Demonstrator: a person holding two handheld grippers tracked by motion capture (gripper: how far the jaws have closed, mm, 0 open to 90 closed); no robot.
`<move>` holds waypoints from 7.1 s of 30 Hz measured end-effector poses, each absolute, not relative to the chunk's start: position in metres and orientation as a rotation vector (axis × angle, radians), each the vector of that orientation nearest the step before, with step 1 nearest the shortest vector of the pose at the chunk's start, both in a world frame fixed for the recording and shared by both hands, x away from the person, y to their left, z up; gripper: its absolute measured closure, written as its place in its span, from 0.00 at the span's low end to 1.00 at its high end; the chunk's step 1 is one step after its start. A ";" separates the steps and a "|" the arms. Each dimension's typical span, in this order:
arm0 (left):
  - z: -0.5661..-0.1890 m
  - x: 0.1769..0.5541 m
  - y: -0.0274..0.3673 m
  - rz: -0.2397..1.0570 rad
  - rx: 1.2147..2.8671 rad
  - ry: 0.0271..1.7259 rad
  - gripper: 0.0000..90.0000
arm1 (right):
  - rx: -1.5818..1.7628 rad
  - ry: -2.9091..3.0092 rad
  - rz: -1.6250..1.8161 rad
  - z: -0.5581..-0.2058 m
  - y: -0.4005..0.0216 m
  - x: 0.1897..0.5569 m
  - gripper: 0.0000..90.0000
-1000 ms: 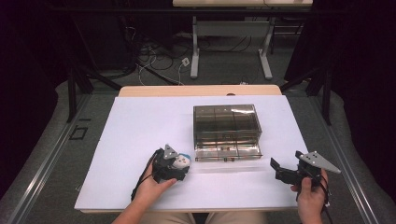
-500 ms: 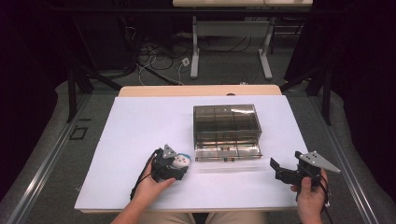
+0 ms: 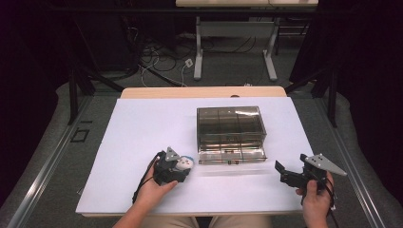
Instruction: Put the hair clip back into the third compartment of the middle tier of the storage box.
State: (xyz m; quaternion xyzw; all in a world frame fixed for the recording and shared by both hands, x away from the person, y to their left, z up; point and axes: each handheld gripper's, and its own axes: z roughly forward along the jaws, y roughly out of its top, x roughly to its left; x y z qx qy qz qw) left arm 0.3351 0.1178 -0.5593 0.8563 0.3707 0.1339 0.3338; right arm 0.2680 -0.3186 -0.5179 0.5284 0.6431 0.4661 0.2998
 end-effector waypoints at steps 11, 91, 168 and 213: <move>-0.558 0.335 0.118 0.351 2.226 0.961 0.42 | 1.404 1.703 1.241 -0.518 -0.319 0.269 0.01; -0.514 0.310 0.126 0.496 1.928 0.890 0.43 | 1.389 1.712 1.230 -0.518 -0.318 0.269 0.01; -0.460 0.334 0.094 0.445 1.873 0.786 0.43 | 1.400 1.696 1.220 -0.520 -0.319 0.267 0.01; -0.444 0.350 0.035 0.459 1.955 0.665 0.43 | 1.396 1.691 1.220 -0.519 -0.321 0.265 0.01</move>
